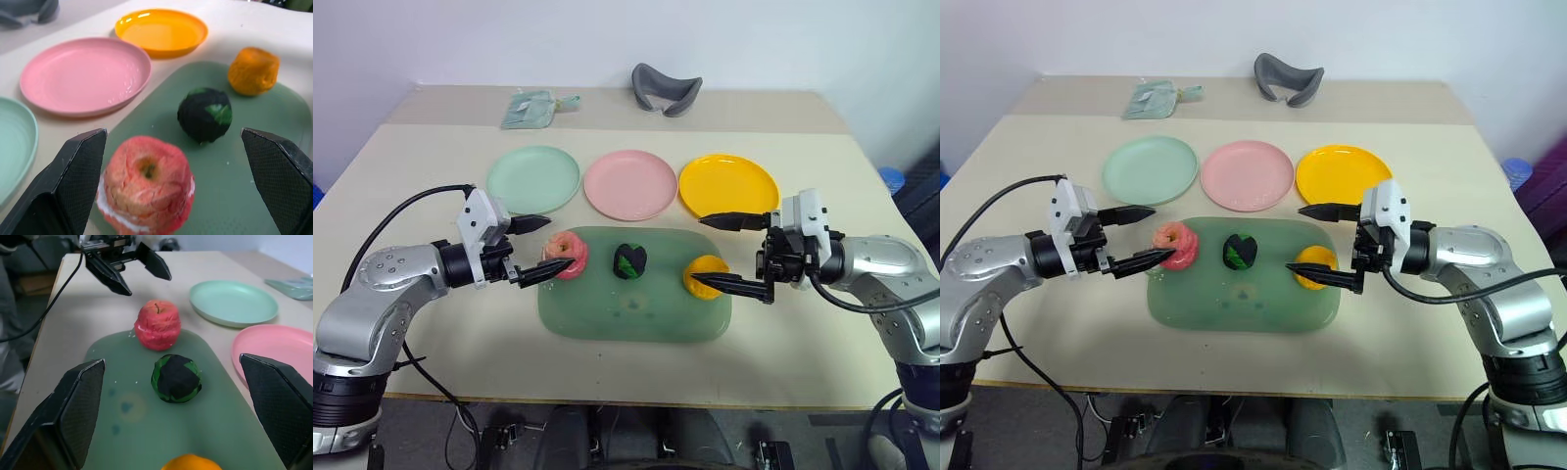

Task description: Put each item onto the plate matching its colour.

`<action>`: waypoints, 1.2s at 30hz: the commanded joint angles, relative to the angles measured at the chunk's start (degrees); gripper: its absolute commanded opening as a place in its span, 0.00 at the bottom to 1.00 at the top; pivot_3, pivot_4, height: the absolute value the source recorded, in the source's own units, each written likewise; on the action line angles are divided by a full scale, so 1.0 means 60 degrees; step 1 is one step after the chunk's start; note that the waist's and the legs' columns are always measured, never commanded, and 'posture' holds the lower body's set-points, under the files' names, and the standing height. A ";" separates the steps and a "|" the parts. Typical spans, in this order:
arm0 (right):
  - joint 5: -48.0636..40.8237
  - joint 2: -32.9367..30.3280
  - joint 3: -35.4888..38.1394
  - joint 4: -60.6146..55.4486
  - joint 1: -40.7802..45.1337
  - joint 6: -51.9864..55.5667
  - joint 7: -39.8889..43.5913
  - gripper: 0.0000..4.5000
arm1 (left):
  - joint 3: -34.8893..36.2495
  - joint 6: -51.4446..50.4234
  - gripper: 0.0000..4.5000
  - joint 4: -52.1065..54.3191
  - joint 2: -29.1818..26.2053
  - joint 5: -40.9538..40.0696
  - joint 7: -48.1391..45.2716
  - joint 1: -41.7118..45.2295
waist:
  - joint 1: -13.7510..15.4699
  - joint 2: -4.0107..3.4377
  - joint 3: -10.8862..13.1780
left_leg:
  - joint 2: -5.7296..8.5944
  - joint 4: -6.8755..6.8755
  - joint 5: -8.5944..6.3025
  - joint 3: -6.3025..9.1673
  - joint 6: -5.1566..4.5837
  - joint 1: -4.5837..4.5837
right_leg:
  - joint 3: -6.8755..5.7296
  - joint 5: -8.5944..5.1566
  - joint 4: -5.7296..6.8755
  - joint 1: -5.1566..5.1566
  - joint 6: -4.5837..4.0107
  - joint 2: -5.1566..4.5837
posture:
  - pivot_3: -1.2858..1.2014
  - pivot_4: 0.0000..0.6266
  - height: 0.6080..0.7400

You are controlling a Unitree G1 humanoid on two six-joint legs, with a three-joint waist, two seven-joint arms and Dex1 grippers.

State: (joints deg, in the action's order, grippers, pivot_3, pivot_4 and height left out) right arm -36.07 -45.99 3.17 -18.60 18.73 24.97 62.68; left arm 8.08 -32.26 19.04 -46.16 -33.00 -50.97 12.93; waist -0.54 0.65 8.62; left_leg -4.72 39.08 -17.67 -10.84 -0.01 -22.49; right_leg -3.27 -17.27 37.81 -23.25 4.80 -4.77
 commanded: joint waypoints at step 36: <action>0.1627 0.1473 -0.0189 0.1025 0.0756 -0.1530 -0.1316 1.00 | -0.1608 0.1977 0.74 -0.9865 0.5261 0.3907 0.4505 0.8229 | 0.0210 0.0055 0.0034 | 0.0017 0.0024 0.0003 -0.0026 -0.0001 -0.0015 | -0.0016 0.0003 0.0008 0.0001 0.0009 0.0003 | 0.52 0.24 1.00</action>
State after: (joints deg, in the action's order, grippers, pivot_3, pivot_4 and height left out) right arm -26.47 -37.55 0.93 -11.04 22.74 16.45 55.97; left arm -1.35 -25.31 -35.15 -16.52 -10.67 -24.98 57.91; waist 0.72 0.98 8.82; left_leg -4.63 39.21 -17.65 -10.99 -0.01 -22.65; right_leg -3.38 -17.25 37.86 -23.32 4.86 -4.74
